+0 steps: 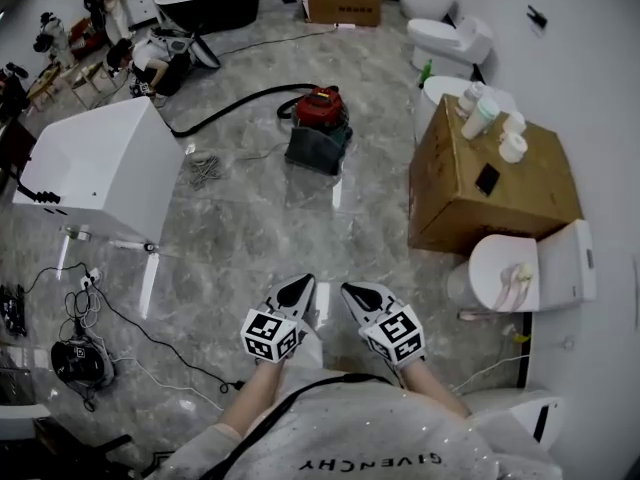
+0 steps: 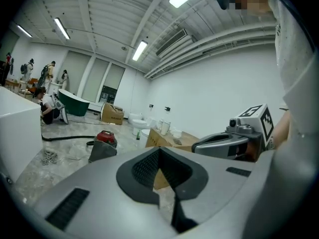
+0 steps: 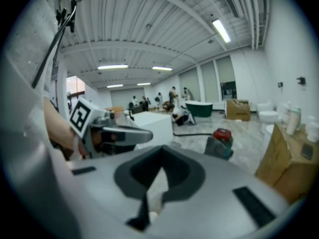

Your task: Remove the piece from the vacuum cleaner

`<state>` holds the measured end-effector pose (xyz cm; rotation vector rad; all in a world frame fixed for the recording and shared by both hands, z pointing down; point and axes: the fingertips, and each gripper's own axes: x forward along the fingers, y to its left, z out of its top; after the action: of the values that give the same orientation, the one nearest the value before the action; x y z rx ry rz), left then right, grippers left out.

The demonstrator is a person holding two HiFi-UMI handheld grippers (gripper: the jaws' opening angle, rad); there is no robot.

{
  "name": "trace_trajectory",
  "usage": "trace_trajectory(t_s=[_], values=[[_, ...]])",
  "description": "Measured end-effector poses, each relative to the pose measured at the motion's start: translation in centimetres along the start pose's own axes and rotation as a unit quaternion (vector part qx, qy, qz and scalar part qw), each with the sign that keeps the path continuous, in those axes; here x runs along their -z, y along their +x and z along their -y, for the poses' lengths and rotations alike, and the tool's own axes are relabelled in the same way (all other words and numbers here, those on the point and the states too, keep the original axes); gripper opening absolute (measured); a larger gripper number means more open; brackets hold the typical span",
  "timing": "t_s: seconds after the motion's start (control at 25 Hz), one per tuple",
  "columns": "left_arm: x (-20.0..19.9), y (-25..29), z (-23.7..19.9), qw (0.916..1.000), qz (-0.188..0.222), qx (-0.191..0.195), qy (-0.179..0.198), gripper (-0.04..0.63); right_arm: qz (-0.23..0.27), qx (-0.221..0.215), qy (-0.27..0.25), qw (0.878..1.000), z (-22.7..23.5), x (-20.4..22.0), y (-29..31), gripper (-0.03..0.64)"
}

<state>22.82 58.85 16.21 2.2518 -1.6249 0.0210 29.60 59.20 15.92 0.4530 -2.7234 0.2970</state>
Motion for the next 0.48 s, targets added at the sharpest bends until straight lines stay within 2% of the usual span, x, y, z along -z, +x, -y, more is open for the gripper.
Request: trace_trajectory(t_s=[0.16, 0.32, 0.48], values=[[-2.6, 2.4, -5.7, 0.9999, -0.001, -0.012, 0.004, 0.021, 0.023, 0.04, 0.003, 0.999, 4.0, -4.1, 4.6, 0.015], [-6.5, 4.3, -11.0, 0.9982, 0.023, -0.04, 0.038, 0.021, 0.054, 0.096, 0.0, 0.994, 7.7, -8.1, 8.3, 0.015], [-9.4, 6.4, -14.7, 0.9968, 0.041, -0.034, 0.06, 0.021, 0.067, 0.108, 0.005, 0.992, 9.6, -10.3, 12.0, 0.015]])
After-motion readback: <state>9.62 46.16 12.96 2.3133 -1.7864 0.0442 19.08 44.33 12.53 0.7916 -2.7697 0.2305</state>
